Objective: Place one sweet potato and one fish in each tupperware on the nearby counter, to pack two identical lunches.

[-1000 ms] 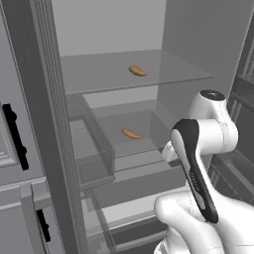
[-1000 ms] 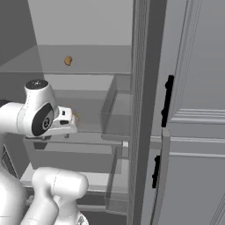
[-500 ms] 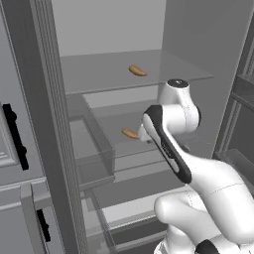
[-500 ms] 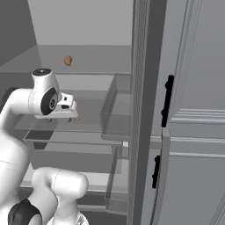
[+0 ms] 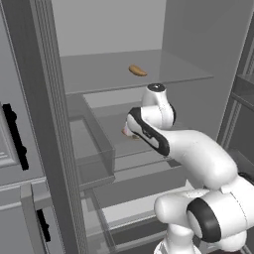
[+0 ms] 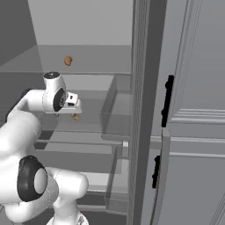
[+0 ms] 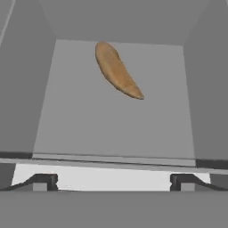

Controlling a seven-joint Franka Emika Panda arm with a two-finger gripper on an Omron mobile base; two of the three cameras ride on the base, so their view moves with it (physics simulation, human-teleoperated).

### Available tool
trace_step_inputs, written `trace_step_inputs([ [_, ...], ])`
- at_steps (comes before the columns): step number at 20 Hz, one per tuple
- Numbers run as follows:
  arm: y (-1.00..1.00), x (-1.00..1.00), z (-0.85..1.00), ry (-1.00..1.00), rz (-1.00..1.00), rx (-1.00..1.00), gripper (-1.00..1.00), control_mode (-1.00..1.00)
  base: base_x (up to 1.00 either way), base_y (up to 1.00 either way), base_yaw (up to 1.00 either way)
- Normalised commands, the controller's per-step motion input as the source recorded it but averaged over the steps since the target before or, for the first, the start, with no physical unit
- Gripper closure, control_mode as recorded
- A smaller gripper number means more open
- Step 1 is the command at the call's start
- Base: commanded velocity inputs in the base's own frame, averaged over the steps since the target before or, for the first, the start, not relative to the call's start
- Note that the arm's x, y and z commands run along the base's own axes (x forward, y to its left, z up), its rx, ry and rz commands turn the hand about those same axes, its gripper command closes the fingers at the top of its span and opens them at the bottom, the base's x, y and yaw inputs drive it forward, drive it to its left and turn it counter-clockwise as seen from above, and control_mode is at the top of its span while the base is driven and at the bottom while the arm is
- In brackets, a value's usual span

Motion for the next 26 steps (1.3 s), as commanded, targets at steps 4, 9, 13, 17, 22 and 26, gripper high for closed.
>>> trace_step_inputs([
  [4,0.0,0.88,-0.2,-0.09,0.14,0.09,-1.0,-1.0,0.0,0.0,0.0],
  [9,0.0,0.76,-0.57,0.02,0.24,0.02,-1.0,-1.0,0.0,0.0,0.0],
  [13,0.05,0.81,-0.04,0.09,0.16,0.0,-1.0,-1.0,0.0,0.0,0.0],
  [17,0.39,0.79,-0.03,0.23,0.08,-0.01,-1.0,-1.0,0.0,0.0,0.0],
  [22,0.53,0.3,-0.28,0.17,0.02,-0.04,-1.0,-1.0,0.0,0.0,0.0],
  [26,0.24,0.04,-0.26,0.05,0.0,-0.01,-1.0,-1.0,0.0,0.0,0.0],
])
